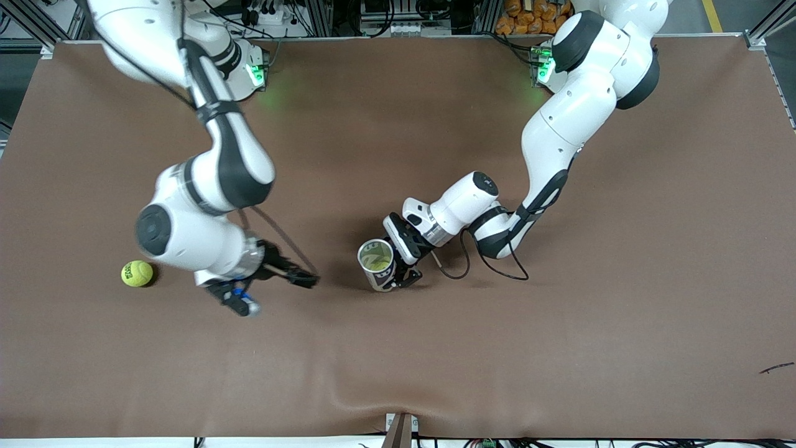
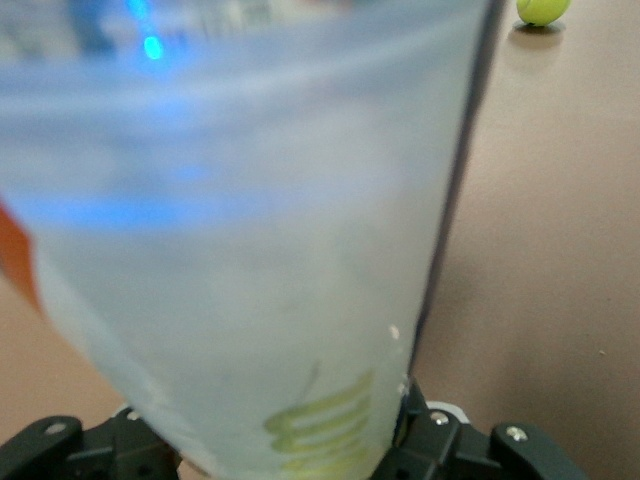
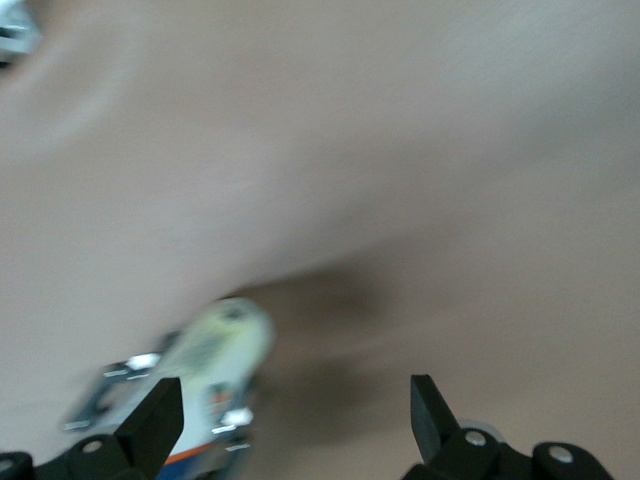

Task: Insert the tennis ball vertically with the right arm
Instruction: 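Reach the right gripper to the second ball and grasp it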

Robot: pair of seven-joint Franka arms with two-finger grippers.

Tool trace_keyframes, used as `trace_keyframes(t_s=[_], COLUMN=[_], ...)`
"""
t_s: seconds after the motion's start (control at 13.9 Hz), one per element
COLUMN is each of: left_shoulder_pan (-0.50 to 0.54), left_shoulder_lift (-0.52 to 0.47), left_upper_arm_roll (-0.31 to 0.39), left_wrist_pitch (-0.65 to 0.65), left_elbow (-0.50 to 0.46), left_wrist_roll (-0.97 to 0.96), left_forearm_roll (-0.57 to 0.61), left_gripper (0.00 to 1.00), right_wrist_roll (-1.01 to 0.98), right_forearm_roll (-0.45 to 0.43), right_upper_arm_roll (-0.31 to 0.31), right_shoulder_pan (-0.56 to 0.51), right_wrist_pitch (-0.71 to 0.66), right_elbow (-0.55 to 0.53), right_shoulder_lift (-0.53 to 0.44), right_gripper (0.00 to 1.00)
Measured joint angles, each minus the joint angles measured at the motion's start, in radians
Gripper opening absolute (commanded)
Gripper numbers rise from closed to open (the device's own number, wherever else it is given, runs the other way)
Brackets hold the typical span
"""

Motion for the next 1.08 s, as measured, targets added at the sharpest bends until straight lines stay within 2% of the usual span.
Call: trace_keyframes(t_s=[0.29, 0.5, 0.79, 1.08], left_shoulder_pan=[0.000, 0.000, 0.005, 0.016], left_shoulder_lift=[0.000, 0.000, 0.000, 0.000], left_upper_arm_roll=[0.000, 0.000, 0.000, 0.000], left_wrist_pitch=[0.000, 0.000, 0.002, 0.002], left_elbow=[0.000, 0.000, 0.000, 0.000], left_wrist_roll=[0.000, 0.000, 0.000, 0.000], left_forearm_roll=[0.000, 0.000, 0.000, 0.000], left_gripper=[0.77, 0.77, 0.77, 0.77], right_wrist_roll=[-0.239, -0.421, -0.717, -0.891], right_forearm_roll=[-0.062, -0.194, -0.261, -0.364], right_upper_arm_roll=[-0.002, -0.004, -0.007, -0.007], right_shoulder_pan=[-0.110, -0.187, -0.354, -0.506], right_wrist_pitch=[-0.040, -0.040, -0.039, -0.037], right_elbow=[-0.057, -0.107, -0.180, -0.210], right_shoulder_lift=[0.001, -0.001, -0.002, 0.000], right_gripper=[1.00, 1.00, 1.00, 1.00])
